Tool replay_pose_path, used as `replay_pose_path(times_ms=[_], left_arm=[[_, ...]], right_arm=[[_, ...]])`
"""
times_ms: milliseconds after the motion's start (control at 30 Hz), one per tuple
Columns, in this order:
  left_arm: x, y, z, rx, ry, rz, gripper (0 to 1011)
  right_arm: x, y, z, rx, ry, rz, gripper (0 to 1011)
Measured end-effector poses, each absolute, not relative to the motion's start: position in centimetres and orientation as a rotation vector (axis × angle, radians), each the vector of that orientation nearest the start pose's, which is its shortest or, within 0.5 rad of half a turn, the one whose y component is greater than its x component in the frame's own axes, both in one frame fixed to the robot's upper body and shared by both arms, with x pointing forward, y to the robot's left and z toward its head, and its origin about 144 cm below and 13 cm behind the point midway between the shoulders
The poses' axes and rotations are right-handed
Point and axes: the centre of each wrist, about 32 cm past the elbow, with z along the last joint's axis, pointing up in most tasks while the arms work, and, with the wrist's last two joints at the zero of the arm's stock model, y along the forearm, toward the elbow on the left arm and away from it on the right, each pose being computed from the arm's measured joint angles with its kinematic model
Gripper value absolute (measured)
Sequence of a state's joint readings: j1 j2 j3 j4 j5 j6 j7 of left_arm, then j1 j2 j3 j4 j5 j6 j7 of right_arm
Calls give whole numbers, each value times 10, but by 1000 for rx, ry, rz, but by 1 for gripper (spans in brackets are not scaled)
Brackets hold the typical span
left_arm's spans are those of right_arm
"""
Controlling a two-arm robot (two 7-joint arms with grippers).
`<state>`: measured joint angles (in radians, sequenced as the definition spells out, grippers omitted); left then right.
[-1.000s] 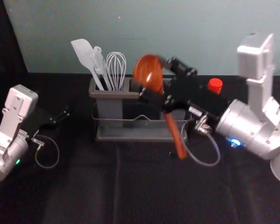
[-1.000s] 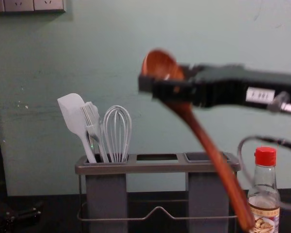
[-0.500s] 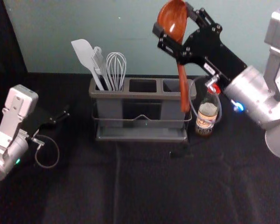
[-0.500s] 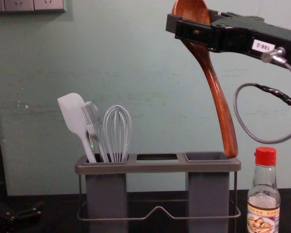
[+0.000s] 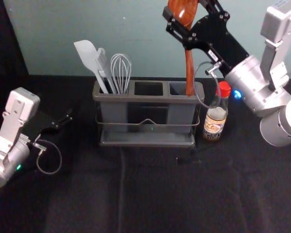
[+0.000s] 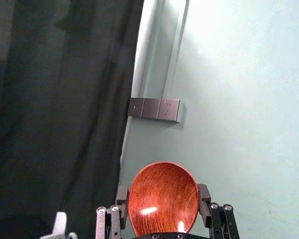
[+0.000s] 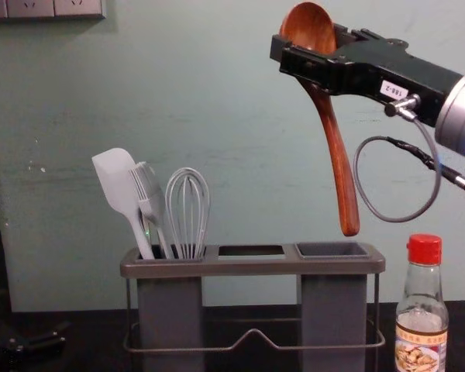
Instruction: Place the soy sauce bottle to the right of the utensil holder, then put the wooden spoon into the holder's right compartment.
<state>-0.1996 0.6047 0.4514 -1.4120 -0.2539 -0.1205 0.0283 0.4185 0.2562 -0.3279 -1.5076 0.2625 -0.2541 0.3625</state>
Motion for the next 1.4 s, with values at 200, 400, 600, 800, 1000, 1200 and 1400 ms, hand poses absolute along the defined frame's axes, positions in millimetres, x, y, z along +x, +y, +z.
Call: replay_pose_path(times_ms=[200, 400, 600, 800, 1000, 1200, 1400], left_arm=[[489, 310, 1140, 304, -285, 1248, 1005], [489, 310, 1140, 304, -285, 1248, 1005], [489, 310, 1140, 304, -285, 1248, 1005], [489, 310, 1140, 304, -285, 1248, 1005], [489, 310, 1140, 304, -285, 1248, 1005], [489, 310, 1140, 304, -285, 1248, 1005], [489, 310, 1140, 304, -285, 1248, 1005]], right_arm=[[561, -203, 1258, 279, -489, -879, 840], [568, -202, 1254, 264, -501, -877, 841], [576, -200, 1249, 263, -516, -883, 840], [582, -198, 1245, 259, -521, -890, 841], [584, -198, 1239, 251, -515, -893, 840], [585, -198, 1234, 240, -513, -889, 840], [585, -199, 1231, 238, -510, -888, 841]])
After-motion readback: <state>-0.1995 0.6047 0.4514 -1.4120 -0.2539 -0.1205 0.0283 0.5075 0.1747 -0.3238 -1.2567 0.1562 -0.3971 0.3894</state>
